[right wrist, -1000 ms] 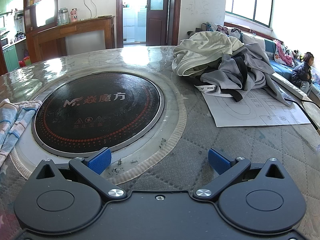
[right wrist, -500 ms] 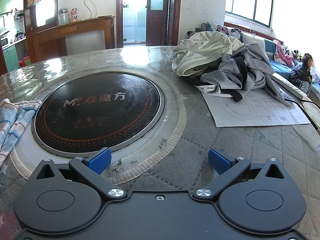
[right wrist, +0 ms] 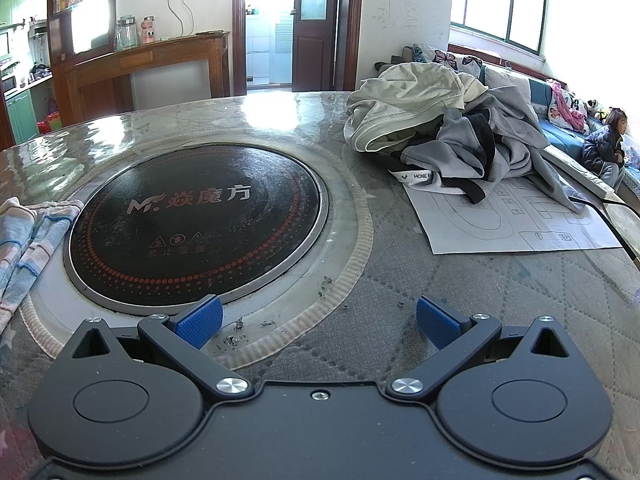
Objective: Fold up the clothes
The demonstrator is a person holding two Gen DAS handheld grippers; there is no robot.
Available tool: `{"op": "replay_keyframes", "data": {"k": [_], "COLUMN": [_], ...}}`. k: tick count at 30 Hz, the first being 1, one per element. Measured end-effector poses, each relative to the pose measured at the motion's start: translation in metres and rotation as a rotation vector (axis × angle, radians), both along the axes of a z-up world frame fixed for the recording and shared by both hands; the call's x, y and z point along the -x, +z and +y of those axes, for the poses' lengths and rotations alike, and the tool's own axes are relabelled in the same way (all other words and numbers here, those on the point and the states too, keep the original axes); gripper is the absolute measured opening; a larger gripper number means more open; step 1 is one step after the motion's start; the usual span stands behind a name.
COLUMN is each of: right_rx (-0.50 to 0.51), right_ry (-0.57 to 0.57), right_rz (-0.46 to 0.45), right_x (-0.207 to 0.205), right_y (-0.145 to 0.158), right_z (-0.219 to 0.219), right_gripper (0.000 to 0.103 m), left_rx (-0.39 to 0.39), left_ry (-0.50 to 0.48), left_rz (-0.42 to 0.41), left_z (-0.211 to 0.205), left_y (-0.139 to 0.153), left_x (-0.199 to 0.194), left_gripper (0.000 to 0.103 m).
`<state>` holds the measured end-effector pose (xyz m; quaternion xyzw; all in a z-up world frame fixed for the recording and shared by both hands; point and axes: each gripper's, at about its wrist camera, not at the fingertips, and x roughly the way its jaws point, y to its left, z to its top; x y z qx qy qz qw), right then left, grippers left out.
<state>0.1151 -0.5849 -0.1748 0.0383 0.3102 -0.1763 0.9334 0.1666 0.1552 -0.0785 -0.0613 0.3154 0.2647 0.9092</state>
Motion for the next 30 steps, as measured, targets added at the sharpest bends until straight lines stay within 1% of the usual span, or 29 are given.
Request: {"op": "replay_keyframes", "data": {"k": [11, 18, 23, 24, 30], "right_rx": [0.0, 0.0, 0.0, 0.0, 0.0], "right_ry": [0.0, 0.0, 0.0, 0.0, 0.0], "right_rz": [0.0, 0.0, 0.0, 0.0, 0.0], "right_x": [0.0, 0.0, 0.0, 0.0, 0.0], "right_y": [0.0, 0.0, 0.0, 0.0, 0.0], "right_z": [0.0, 0.001, 0.0, 0.001, 0.0], "right_gripper": [0.103, 0.103, 0.103, 0.103, 0.103], "left_rx": [0.011, 0.014, 0.021, 0.02, 0.029], "left_ry": [0.001, 0.003, 0.005, 0.005, 0.006], "left_rz": [-0.002, -0.002, -0.002, -0.003, -0.004], "left_z": [-0.014, -0.021, -0.021, -0.014, -0.011], "left_y": [0.001, 0.001, 0.002, 0.0, -0.001], "left_x": [-0.003, 0.003, 0.005, 0.007, 0.009], "left_gripper": [0.1, 0.1, 0.1, 0.1, 0.101]}}
